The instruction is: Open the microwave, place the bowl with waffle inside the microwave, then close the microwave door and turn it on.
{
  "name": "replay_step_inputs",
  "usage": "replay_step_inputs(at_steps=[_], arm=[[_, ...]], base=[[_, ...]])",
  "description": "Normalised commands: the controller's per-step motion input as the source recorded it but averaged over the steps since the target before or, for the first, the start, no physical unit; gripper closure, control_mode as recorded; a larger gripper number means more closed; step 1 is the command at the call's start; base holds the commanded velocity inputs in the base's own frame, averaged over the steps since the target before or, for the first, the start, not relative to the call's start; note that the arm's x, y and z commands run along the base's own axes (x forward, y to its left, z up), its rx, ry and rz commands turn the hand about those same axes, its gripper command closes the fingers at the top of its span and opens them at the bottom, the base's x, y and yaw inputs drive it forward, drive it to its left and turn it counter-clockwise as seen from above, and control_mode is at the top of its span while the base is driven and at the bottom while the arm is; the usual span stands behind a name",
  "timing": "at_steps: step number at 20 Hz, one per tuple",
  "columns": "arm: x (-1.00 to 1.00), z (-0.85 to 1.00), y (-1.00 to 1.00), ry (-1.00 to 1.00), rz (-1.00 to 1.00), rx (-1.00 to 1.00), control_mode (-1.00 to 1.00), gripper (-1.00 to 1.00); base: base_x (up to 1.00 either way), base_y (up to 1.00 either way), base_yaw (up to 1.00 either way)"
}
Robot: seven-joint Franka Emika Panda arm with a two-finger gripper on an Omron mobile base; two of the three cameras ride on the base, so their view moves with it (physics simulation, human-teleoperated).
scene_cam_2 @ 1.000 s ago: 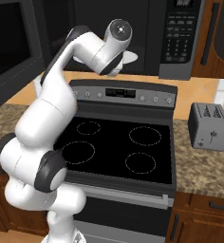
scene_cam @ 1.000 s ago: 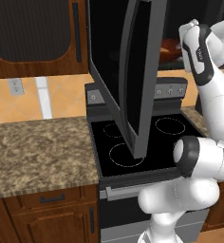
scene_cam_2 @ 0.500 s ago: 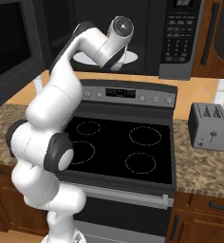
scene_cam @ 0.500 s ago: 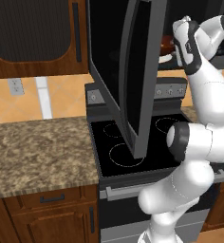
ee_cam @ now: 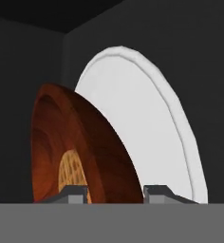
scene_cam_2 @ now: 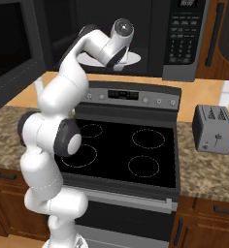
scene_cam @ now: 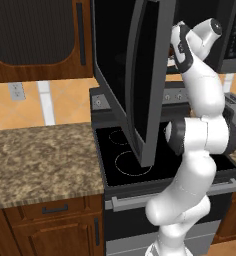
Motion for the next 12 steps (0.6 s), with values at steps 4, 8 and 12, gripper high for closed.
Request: replay_step_inputs(at_steps=[4, 8, 12], arm=[[0.65, -0.12, 0.08, 0.01, 0.0, 0.0, -1.0, 1.0], [0.6, -0.03, 0.08, 0.05, 0.0, 0.0, -1.0, 1.0], [0.0, 0.0, 0.02, 0.01, 0.0, 0.0, -1.0, -1.0]], base=[[0.0, 0.0, 0.0], [0.0, 0.0, 0.0], [0.0, 0.0, 0.0]])
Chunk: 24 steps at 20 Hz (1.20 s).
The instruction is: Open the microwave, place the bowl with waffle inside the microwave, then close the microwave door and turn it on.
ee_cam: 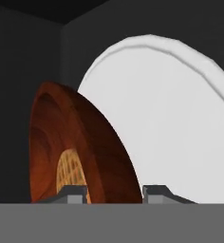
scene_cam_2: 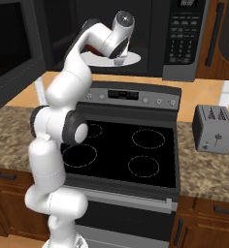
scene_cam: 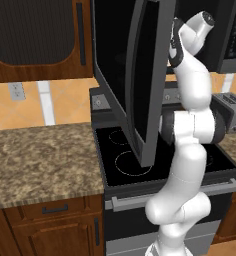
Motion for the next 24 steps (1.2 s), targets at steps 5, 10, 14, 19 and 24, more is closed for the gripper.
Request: replay_step_inputs(at_steps=[5, 10, 14, 19, 24], arm=[[-0.29, -0.04, 0.0, -0.02, 0.0, 0.0, -1.0, -1.0], [-0.93, 0.01, 0.0, -0.24, 0.0, 0.0, -1.0, -1.0], [-1.0, 0.0, 0.0, -0.26, 0.01, 0.0, -1.0, -1.0], [-1.0, -0.03, 0.0, -0.26, 0.0, 0.0, -1.0, -1.0], [-1.0, -0.16, 0.19, -0.11, 0.01, -0.03, -1.0, 1.0]], base=[[0.0, 0.0, 0.0], [0.0, 0.0, 0.0], [0.0, 0.0, 0.0], [0.0, 0.0, 0.0], [0.0, 0.0, 0.0]])
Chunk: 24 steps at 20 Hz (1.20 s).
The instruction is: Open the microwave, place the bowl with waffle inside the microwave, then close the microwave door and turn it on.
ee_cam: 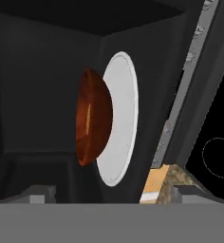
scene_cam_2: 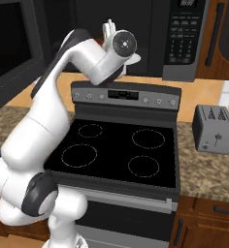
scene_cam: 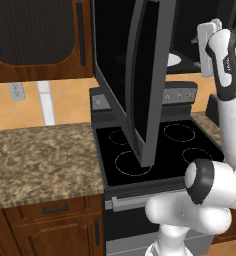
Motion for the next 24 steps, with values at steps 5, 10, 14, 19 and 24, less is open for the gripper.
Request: replay_step_inputs(at_steps=[5, 10, 14, 19, 24], arm=[[-1.0, -0.13, 0.14, -0.04, 0.01, -0.02, -1.0, 1.0], [-1.0, 0.0, 0.0, -0.01, -0.01, 0.0, -1.0, 1.0], [-1.0, 0.0, 0.18, -0.01, -0.01, -0.05, -1.0, 1.0], [-1.0, 0.0, 0.35, -0.23, 0.01, -0.08, -1.0, 1.0], [-1.0, 0.0, 0.53, -0.27, 0.0, -0.09, -1.0, 1.0]], base=[[0.0, 0.0, 0.0], [0.0, 0.0, 0.0], [0.0, 0.0, 0.0], [0.0, 0.0, 0.0], [0.0, 0.0, 0.0]])
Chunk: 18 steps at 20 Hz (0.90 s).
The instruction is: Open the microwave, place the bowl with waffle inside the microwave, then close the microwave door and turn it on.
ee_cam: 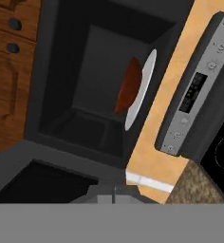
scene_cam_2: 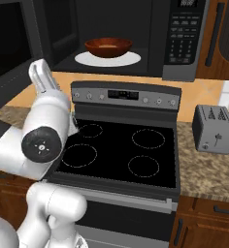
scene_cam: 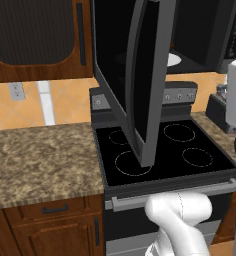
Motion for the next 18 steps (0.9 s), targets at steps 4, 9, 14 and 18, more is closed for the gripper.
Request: replay_step_inputs(at_steps=[4, 9, 14, 18], arm=[[-1.0, -0.01, 0.77, -0.22, -0.08, -0.04, -1.0, 1.0], [-0.81, 0.0, 0.82, 0.14, -0.18, -0.01, -1.0, 1.0], [-0.62, -0.23, 0.89, 0.2, -0.18, -0.05, -1.0, 1.0], [-0.19, -0.4, 0.83, 0.08, -0.3, -0.03, -1.0, 1.0]], base=[[0.0, 0.0, 0.0], [0.0, 0.0, 0.0], [0.0, 0.0, 0.0], [0.0, 0.0, 0.0]])
